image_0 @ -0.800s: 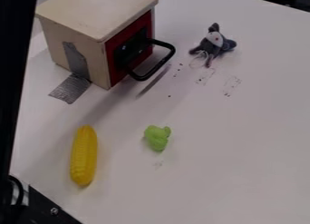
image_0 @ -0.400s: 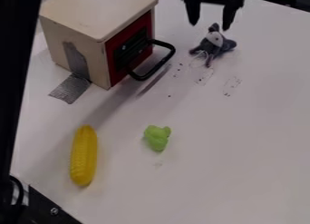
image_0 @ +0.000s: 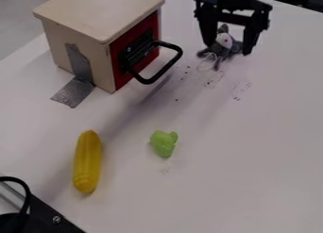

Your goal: Put the green object on the drawer

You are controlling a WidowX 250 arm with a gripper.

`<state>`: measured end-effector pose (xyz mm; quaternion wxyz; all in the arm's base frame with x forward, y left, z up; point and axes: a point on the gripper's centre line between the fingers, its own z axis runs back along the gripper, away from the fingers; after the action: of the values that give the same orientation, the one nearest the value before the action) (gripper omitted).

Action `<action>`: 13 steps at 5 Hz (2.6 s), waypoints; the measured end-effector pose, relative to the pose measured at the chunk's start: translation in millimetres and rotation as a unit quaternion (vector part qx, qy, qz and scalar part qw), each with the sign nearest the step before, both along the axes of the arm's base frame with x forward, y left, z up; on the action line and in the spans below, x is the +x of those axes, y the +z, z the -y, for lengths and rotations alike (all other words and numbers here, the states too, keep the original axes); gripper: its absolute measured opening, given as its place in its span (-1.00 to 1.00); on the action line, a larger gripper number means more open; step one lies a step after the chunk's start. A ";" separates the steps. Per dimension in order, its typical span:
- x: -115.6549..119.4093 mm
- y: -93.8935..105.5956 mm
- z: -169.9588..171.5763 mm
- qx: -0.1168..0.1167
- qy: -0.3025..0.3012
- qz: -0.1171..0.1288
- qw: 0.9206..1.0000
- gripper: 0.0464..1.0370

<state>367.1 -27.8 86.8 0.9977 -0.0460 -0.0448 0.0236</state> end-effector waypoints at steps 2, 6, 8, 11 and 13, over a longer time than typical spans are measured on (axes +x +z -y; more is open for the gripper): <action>-63.4 -17.3 -13.9 0.034 -0.025 -0.014 0.999 0.92; -121.5 -76.7 -30.1 0.019 -0.035 -0.068 0.997 0.92; -109.0 -90.7 -31.2 0.018 -0.024 -0.084 0.996 0.83; -123.0 -79.3 -21.2 0.013 -0.037 -0.106 0.994 -0.67; -106.8 -51.5 -29.2 0.006 -0.024 -0.079 0.997 -0.69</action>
<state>260.3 1.5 35.3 0.9986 -0.0386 0.0355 0.0031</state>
